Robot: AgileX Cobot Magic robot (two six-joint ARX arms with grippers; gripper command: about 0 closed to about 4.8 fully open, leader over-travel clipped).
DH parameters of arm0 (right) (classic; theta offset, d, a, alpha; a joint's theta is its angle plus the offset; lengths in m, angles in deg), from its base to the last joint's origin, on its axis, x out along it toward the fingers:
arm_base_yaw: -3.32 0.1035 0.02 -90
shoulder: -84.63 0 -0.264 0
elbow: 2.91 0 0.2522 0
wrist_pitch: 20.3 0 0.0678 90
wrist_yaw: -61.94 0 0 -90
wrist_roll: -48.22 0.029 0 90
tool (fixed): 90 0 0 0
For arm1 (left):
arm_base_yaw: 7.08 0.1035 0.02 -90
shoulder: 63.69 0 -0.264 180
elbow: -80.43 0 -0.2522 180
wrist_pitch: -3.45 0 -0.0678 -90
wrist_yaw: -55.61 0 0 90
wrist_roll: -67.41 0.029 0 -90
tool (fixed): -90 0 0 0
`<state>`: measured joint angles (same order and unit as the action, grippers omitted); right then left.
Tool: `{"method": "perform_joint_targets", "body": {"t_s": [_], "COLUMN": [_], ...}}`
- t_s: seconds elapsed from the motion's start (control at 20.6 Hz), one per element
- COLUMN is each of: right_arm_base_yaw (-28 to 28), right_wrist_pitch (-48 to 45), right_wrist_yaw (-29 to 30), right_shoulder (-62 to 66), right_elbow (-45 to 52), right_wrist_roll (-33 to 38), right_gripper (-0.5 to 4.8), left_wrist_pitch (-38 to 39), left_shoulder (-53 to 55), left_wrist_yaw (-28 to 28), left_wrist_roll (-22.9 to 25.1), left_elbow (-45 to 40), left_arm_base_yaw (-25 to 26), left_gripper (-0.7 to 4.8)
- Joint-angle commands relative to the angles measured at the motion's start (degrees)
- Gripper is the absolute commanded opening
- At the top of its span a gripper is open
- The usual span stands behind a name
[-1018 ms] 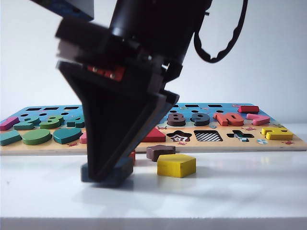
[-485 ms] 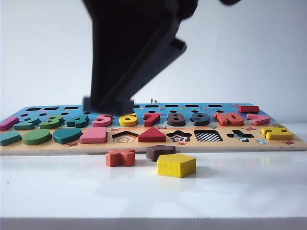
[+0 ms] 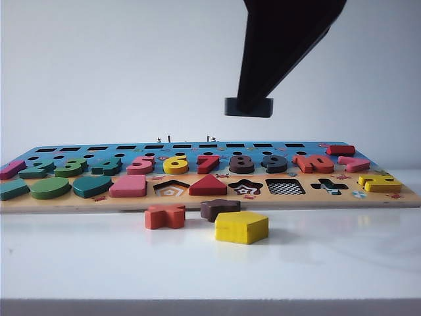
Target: Insert the cube into the slot.
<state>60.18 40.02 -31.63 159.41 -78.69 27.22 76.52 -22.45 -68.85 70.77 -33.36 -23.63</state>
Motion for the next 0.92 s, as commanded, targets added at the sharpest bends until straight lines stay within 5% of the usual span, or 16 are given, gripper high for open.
{"method": "perform_joint_targets", "body": {"t_s": [0.05, 0.92], "right_arm_base_yaw": [-2.21, -14.40], "right_wrist_pitch": [-0.20, -4.24], "right_wrist_yaw": [-1.14, -0.94], "right_shoulder": [-0.04, 0.44], "right_elbow": [-0.13, -0.11], "right_wrist_roll": [-1.81, -16.70], "right_gripper": [1.20, 1.20], "left_wrist_pitch": [-0.94, -0.94], "left_shoulder": [-0.09, -0.11], "left_wrist_yaw": [-0.44, -0.44], "left_wrist_roll": [0.24, 0.24], "left_elbow": [0.28, 0.28], "left_arm_base_yaw": [-0.04, -0.04], "left_gripper": [0.17, 0.17]}}
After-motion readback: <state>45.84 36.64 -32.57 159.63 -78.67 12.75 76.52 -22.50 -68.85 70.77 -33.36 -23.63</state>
